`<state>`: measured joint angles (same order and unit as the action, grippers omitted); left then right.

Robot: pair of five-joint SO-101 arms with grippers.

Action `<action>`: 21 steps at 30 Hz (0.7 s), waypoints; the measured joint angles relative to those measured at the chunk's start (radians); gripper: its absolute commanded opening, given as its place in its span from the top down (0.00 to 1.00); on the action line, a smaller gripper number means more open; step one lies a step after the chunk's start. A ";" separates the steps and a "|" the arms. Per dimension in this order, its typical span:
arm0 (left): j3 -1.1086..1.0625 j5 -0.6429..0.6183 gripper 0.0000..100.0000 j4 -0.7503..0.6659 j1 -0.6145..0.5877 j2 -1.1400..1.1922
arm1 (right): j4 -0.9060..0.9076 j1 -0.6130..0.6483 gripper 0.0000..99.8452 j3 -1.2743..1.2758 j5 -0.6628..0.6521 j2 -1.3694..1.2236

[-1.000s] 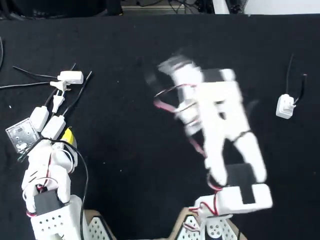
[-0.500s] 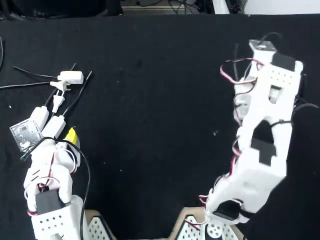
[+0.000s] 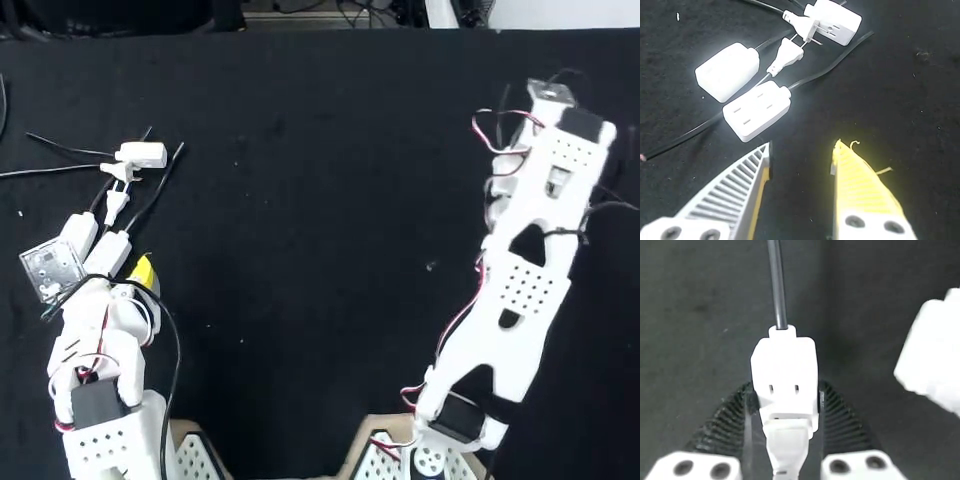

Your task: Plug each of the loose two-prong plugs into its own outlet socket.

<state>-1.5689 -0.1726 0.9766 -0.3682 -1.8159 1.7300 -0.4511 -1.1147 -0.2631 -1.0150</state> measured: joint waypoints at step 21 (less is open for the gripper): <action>0.000 0.000 0.79 0.000 0.000 0.000 | 0.000 -0.074 0.99 -0.232 0.000 -0.112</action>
<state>-1.5689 -0.1726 0.9766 -0.3682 -1.8159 1.7300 -0.5247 -1.3464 -0.2631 -1.1270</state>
